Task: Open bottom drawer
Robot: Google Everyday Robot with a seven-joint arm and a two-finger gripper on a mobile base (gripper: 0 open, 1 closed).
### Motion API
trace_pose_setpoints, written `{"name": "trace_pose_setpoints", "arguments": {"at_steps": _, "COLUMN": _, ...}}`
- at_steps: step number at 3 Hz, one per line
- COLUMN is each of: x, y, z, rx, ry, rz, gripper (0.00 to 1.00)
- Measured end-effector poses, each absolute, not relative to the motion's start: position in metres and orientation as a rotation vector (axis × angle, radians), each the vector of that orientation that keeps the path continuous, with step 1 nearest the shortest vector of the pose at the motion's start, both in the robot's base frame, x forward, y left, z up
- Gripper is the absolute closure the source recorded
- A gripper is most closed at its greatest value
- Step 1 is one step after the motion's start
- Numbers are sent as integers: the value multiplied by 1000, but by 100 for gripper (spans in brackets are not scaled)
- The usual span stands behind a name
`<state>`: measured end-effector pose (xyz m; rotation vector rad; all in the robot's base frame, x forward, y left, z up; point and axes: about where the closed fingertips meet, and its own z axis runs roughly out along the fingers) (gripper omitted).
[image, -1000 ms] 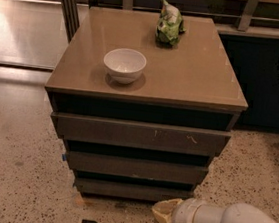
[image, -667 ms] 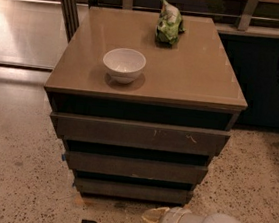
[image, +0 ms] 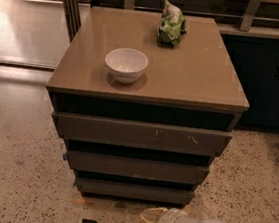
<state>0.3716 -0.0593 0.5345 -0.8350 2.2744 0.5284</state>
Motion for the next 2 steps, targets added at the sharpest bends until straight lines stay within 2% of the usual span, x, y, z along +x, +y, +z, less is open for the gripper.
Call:
{"name": "trace_pose_setpoints", "arguments": {"at_steps": 1, "x": 347, "y": -53, "z": 491, "rx": -751, "ry": 2361, "rz": 573, "gripper": 100}}
{"name": "trace_pose_setpoints", "arguments": {"at_steps": 2, "x": 350, "y": -59, "z": 445, "rx": -641, "ry": 2400, "rz": 535, "gripper": 100}}
